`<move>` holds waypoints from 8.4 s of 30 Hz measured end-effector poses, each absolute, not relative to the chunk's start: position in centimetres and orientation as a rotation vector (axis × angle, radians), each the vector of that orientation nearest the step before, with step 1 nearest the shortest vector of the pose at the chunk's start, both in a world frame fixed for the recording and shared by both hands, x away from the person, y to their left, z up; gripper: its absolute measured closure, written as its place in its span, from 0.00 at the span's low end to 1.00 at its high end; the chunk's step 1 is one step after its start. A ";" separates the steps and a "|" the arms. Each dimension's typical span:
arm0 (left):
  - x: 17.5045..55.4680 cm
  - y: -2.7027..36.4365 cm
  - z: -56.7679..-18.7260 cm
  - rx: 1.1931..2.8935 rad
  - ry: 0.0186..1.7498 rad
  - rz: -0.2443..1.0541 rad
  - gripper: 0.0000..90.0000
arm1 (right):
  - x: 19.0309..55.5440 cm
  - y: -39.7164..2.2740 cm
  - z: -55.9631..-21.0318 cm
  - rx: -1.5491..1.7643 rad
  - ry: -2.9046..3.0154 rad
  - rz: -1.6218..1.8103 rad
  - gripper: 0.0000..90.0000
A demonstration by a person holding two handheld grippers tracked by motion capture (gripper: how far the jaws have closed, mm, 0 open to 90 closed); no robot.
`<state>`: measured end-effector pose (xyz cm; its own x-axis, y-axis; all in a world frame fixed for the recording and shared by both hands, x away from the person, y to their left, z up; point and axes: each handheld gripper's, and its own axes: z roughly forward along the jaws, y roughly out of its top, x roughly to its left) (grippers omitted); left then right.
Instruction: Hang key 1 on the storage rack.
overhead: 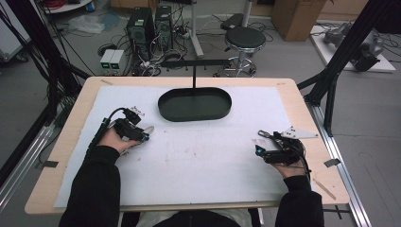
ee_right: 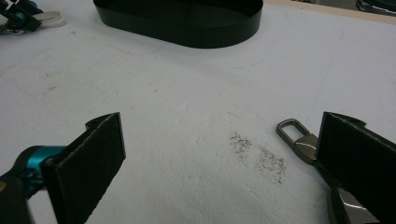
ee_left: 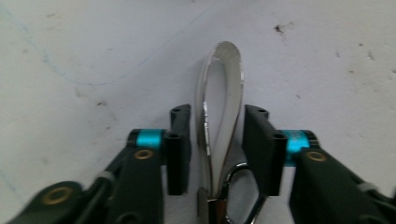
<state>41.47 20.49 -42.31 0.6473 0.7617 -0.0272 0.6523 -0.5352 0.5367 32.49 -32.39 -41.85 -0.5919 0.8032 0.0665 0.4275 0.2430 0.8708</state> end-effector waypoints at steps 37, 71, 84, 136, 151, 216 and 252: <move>42.1 21.0 -30.9 2.044 0.928 0.288 0.96 | 32.5 -32.3 -41.8 1.109 2.125 1.303 0.01; 48.0 16.8 -26.3 1.890 0.880 0.340 0.96 | 32.8 -32.3 -41.8 1.118 2.127 1.341 0.01; 49.8 15.2 -25.4 1.887 0.857 0.370 0.96 | 32.9 -32.2 -41.9 1.126 2.133 1.352 0.01; 51.9 11.3 -24.4 1.693 0.820 0.520 0.96 | 33.1 -32.4 -42.0 1.122 2.143 1.336 0.01; 52.5 10.8 -24.7 1.654 0.858 0.607 0.96 | 33.1 -32.4 -42.1 1.114 2.151 1.323 0.01; 43.8 17.7 -28.8 1.792 0.816 0.386 0.07 | 33.2 -32.4 -42.2 1.130 2.161 1.323 0.01; 35.6 22.0 -35.2 1.915 0.839 0.376 0.07 | 33.2 -32.4 -42.3 1.138 2.165 1.317 0.01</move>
<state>35.57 21.95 -35.16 0.7143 0.6938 -0.0924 0.3923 -0.2875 0.8738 33.22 -32.39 -42.30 -0.6099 0.7863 0.0986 0.4493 0.2407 0.8603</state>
